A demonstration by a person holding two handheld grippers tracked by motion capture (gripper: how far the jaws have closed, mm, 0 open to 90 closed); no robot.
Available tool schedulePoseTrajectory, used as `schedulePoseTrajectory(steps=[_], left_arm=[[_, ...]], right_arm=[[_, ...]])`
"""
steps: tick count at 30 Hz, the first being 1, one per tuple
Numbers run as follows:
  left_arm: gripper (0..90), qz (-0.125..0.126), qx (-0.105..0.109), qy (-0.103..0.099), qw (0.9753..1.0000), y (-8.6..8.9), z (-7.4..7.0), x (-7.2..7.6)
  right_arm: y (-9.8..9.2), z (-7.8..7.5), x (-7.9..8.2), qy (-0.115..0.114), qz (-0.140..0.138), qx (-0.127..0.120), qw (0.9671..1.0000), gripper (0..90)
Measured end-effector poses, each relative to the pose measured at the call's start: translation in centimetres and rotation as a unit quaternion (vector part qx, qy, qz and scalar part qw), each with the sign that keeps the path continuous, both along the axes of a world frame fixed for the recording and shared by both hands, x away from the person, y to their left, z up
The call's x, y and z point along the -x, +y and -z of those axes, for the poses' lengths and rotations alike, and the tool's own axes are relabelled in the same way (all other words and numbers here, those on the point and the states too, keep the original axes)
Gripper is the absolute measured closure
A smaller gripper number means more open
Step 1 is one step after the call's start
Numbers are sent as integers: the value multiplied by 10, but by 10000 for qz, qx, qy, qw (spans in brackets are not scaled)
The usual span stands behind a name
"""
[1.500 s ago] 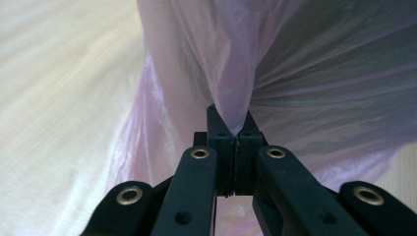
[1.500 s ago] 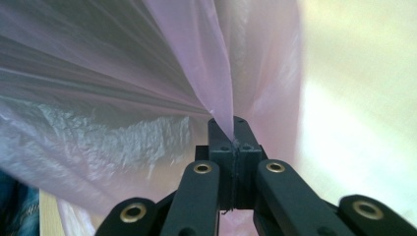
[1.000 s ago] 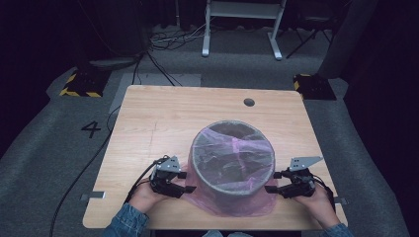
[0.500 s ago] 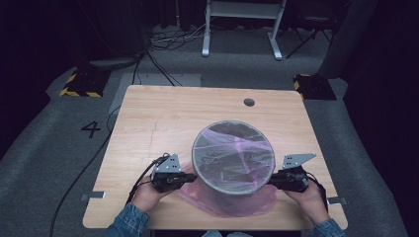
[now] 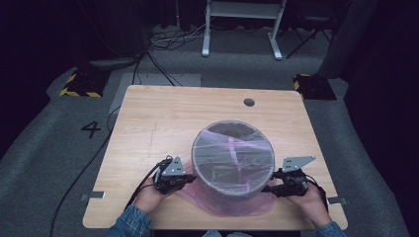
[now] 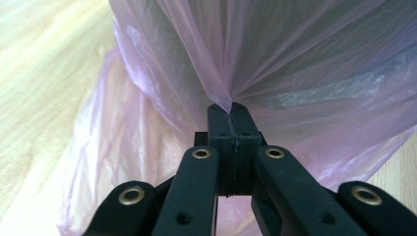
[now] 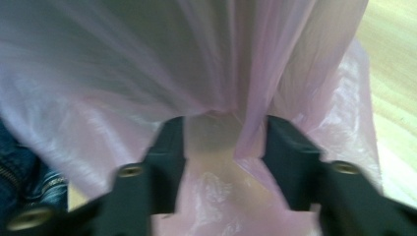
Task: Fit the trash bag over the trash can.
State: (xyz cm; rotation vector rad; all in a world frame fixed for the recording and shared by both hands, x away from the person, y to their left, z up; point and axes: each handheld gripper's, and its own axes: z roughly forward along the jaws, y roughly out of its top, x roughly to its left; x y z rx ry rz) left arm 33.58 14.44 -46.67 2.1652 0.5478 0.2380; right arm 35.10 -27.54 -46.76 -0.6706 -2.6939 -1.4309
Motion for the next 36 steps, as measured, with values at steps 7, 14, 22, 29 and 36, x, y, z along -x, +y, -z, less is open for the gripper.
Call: schedulePoseTrajectory(steps=[7, 14, 22, 29, 36], left_arm=[[456, -391, 114, -67, 9991, 19, -9, 1], [429, -1354, -146, 85, 9906, 49, -4, -9], [383, -1894, -646, 363, 9791, 70, 13, -23], [357, -2058, -730, 516, 9745, 83, 21, -27], [355, -2190, -658, 519, 9721, 92, 22, -25]], right_arm=[[-23, -15, 11, -64, 337, -186, 9992, 432], [-35, -38, 18, -259, 1038, -780, 9912, 444], [-35, -57, 11, -499, 1401, -140, 9888, 244], [-34, -79, 5, -289, 1777, 71, 9836, 146], [-38, -111, 3, -462, 1763, 123, 9832, 172]])
